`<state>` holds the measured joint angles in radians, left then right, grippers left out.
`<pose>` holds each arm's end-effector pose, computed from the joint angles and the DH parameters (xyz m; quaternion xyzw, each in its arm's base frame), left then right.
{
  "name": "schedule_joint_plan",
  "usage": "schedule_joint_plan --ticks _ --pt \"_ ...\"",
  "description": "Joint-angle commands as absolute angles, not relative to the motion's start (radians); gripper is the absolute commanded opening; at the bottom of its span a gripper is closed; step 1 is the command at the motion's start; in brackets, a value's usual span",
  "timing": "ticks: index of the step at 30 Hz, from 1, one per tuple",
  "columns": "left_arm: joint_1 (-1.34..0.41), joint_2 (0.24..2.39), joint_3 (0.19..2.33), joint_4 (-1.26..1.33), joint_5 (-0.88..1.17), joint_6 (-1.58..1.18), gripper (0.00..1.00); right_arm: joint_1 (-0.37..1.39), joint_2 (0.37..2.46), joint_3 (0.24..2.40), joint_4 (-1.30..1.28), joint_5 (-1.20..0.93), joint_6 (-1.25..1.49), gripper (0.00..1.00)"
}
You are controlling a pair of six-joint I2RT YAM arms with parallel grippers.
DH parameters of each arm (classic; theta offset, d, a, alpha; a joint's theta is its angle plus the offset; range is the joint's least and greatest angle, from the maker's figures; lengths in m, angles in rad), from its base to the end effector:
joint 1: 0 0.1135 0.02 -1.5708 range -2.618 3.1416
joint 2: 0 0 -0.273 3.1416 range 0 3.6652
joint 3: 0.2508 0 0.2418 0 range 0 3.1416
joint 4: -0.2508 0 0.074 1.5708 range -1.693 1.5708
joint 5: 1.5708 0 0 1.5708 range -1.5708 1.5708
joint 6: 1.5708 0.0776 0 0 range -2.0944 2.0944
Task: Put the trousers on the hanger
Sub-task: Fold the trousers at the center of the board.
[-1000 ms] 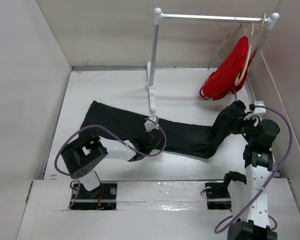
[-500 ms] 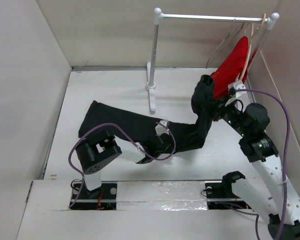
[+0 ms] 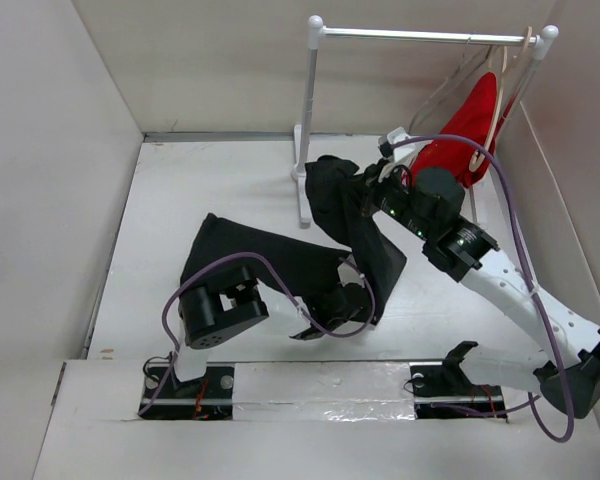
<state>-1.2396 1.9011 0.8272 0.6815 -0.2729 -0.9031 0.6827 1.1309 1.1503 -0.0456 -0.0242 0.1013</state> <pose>0.1532 -0.3813 0.1376 0.0634 0.8247 -0.4291 0.3629 0.2225 0.1833 0.4211 -0.2134 0.6838 0.2746 0.6415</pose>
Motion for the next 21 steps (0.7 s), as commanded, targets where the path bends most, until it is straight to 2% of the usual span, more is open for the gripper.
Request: schedule_joint_plan --ticks 1,4,7,8,11,13,16,19,20,21 --pt "-1.282 1.907 0.871 0.712 -0.227 -0.893 0.00 0.638 1.121 1.262 0.120 0.008 0.121 0.00" --pt "-1.282 1.867 0.867 0.704 -0.242 -0.871 0.00 0.612 1.134 1.302 0.089 -0.034 0.121 0.00" --pt "-1.282 1.783 0.825 0.675 -0.299 -0.825 0.29 0.591 1.146 1.304 0.087 -0.054 0.126 0.00" --pt "-1.282 1.757 0.816 0.655 -0.336 -0.818 0.51 0.591 1.147 1.299 0.090 -0.061 0.129 0.00" --pt "-1.272 1.626 0.758 0.594 -0.409 -0.778 0.73 0.591 1.170 1.284 0.120 -0.077 0.144 0.00" --pt "-1.272 1.506 0.721 0.516 -0.471 -0.759 0.75 0.591 1.192 1.285 0.133 -0.089 0.150 0.00" --pt "-1.272 1.317 0.660 0.401 -0.606 -0.764 0.71 0.612 1.242 1.310 0.135 -0.088 0.141 0.00" --pt "-1.263 1.093 0.634 0.217 -0.771 -0.799 0.56 0.650 1.296 1.348 0.144 -0.080 0.138 0.00" --pt "-1.253 1.028 0.627 0.175 -0.838 -0.811 0.44 0.660 1.313 1.361 0.146 -0.080 0.138 0.00" --pt "-1.253 0.969 0.623 0.117 -0.860 -0.811 0.39 0.685 1.345 1.388 0.146 -0.080 0.138 0.00"
